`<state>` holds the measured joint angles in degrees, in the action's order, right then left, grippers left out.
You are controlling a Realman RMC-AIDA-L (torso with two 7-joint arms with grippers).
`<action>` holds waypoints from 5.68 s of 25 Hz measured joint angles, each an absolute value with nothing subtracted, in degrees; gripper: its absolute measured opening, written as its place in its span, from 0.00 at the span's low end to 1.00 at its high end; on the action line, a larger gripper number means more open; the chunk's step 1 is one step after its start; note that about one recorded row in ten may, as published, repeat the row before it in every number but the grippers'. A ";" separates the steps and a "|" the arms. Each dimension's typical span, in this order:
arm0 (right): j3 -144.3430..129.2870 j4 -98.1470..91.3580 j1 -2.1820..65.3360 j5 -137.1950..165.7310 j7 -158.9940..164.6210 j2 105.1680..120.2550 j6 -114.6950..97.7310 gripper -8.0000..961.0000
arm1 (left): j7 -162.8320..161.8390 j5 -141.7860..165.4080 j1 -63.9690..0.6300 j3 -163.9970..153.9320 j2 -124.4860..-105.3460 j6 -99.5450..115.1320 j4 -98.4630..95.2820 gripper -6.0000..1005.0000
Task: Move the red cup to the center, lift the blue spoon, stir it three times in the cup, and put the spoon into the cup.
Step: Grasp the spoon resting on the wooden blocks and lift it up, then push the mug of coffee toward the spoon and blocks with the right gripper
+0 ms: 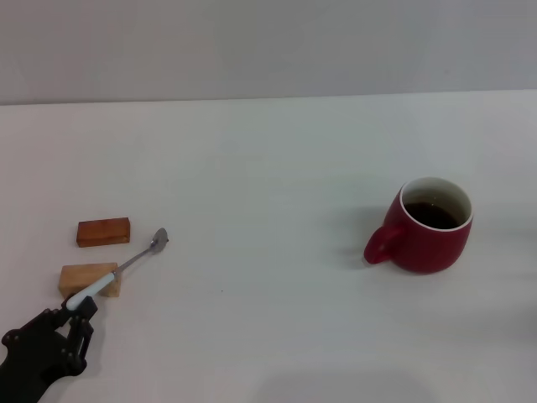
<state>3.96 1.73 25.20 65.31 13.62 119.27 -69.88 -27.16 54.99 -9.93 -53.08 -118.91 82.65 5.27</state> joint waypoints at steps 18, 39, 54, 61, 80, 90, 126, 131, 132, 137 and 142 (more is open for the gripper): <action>3.95 1.76 25.01 65.30 13.45 119.27 -69.87 0.01 | -27.23 55.35 -10.01 -53.08 -118.91 83.67 5.27 0.19; 3.95 1.76 25.03 65.30 13.47 119.27 -69.76 0.01 | -27.20 55.37 -10.63 -53.22 -118.91 83.36 5.27 0.17; 3.95 1.76 25.14 65.24 13.26 119.27 -69.32 0.01 | -27.19 55.53 -10.84 -53.58 -118.82 83.78 5.12 0.15; 3.95 1.76 24.97 65.21 13.21 119.27 -69.31 0.01 | -27.29 56.87 -10.87 -53.61 -118.82 85.39 4.74 0.15; 3.77 2.89 22.92 65.52 13.60 119.26 -69.87 0.01 | -46.61 60.07 -25.00 -54.41 -118.29 81.81 -6.24 0.15; 3.69 2.43 22.03 67.49 13.66 119.02 -69.99 0.01 | -57.22 65.29 -28.76 -54.41 -118.12 79.01 -14.17 0.14; -19.93 -0.09 29.11 72.43 22.84 118.70 -60.55 0.01 | -61.86 64.51 -30.05 -53.10 -118.25 85.31 -18.46 0.15; -21.21 0.07 29.37 72.90 23.31 118.75 -60.55 0.01 | -61.84 64.51 -30.06 -53.07 -118.22 85.10 -18.46 0.15; -22.20 0.08 29.45 72.93 23.70 118.80 -60.55 0.01 | -61.84 64.51 -30.06 -53.07 -118.22 85.10 -18.46 0.15; -24.25 0.08 29.64 72.96 24.90 118.83 -60.55 0.01 | -61.84 64.51 -30.02 -53.12 -118.21 85.14 -18.45 0.15; -26.54 0.08 30.18 73.00 25.69 118.90 -60.54 0.01 | -61.86 64.51 -29.82 -53.08 -118.21 85.19 -18.38 0.14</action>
<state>-26.54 0.08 30.18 73.00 25.69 118.90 -60.54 -61.86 64.51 -29.82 -53.08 -118.21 85.19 -18.38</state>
